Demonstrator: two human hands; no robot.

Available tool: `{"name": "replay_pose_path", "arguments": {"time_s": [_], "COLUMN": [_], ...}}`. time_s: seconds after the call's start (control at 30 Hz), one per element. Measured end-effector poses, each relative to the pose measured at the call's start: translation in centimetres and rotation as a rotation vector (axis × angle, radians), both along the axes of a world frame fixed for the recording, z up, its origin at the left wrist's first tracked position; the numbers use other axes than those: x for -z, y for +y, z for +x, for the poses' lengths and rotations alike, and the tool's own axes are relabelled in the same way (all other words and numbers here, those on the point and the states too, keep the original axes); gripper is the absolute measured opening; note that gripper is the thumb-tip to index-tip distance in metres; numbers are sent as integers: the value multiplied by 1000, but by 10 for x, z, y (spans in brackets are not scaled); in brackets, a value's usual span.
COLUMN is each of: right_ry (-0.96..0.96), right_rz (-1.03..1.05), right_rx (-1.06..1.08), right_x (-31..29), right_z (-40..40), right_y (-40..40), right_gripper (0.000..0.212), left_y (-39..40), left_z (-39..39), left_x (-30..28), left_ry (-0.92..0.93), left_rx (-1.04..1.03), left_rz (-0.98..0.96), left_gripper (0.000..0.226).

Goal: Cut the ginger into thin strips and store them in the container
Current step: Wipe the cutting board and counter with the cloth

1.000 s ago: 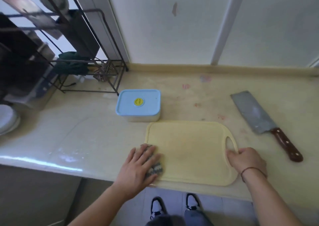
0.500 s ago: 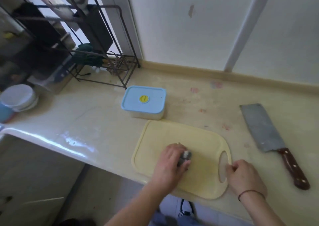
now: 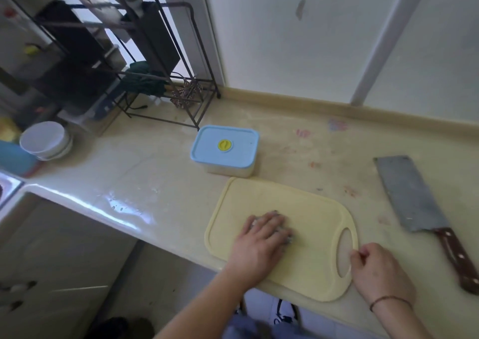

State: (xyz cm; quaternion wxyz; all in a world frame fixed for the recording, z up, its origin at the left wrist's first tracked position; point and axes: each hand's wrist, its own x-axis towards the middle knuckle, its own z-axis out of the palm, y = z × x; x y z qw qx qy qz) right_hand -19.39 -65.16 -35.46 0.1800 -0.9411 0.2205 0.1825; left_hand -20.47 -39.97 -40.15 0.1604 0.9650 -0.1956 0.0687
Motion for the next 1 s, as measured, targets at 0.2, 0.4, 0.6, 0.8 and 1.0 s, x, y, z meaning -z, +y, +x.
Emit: {"name": "replay_pose_path", "arguments": {"time_s": [0.2, 0.4, 0.6, 0.8, 1.0], "right_ry": [25, -203, -138, -249, -201], "right_rz": [-8, 69, 504, 533, 589], "right_rx": [27, 21, -173, -110, -258], "right_x": [-6, -33, -42, -37, -31], "right_z": [0, 31, 136, 148, 132], "right_y": [7, 39, 166, 235, 305], "right_gripper": [17, 33, 52, 33, 38], "left_y": [118, 160, 154, 162, 195], "left_z": [-2, 0, 17, 53, 74], "left_x": [1, 2, -10, -31, -61], "left_ry": [-1, -51, -85, -165, -348], "left_rx": [-406, -475, -484, -554, -597], "left_rz": [-19, -77, -214, -599, -775], "left_gripper": [40, 40, 34, 29, 26]}}
